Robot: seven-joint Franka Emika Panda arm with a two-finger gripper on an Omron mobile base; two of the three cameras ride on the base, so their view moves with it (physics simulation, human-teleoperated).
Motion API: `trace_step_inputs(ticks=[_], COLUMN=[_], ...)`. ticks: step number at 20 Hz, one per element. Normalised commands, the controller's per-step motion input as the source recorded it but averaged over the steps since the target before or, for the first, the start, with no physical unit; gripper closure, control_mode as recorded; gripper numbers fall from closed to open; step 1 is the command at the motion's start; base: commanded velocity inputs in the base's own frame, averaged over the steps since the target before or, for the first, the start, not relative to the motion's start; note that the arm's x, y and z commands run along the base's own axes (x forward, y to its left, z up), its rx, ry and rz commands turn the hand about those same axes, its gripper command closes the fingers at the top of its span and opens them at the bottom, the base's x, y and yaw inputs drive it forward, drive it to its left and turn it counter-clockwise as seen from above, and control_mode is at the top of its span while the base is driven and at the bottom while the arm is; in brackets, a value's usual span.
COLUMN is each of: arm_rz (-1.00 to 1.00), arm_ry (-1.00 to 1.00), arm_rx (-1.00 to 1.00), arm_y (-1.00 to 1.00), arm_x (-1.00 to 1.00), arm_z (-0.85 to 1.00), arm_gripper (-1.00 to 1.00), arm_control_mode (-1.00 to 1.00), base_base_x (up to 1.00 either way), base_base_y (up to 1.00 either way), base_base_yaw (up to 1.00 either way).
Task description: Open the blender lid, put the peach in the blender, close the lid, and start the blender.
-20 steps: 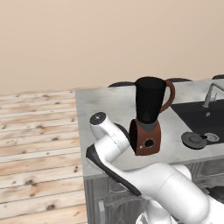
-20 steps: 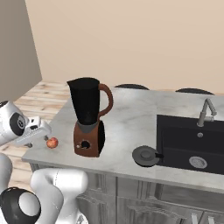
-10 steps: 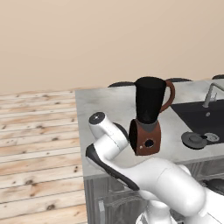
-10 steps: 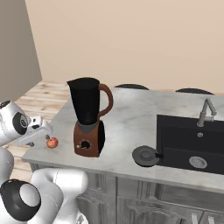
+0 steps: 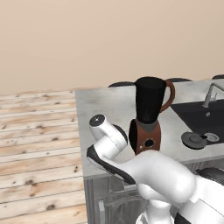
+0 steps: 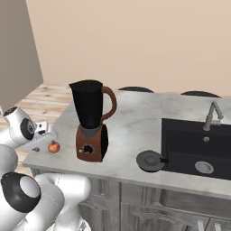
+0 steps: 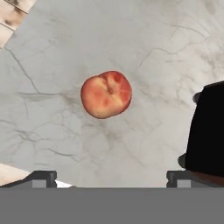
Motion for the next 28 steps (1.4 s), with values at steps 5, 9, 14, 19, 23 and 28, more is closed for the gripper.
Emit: trace_step_inputs(ticks=[5, 9, 14, 19, 23, 28], arm_rz=[0.00, 0.00, 0.00, 0.01, 0.01, 0.02], arm_ry=[0.00, 0.00, 0.00, 0.00, 0.00, 0.00], arm_rx=[0.00, 0.00, 0.00, 0.00, 0.00, 0.00], arm_y=[0.00, 0.00, 0.00, 0.00, 0.01, 0.00], arm_x=[0.23, 0.23, 0.20, 0.16, 0.21, 0.18], arm_z=[-0.15, -0.21, -0.27, -0.20, -0.04, -0.03], arm_gripper=[-1.00, -1.00, -1.00, -1.00, -1.00, -1.00], arm_control_mode=[-1.00, -1.00, -1.00, -1.00, -1.00, -1.00], base_base_x=[0.00, 0.00, 0.00, 0.00, 0.00, 0.00], base_base_y=[0.00, 0.00, 0.00, 0.00, 0.00, 0.00], base_base_yaw=[0.00, 0.00, 0.00, 0.00, 0.00, 0.00])
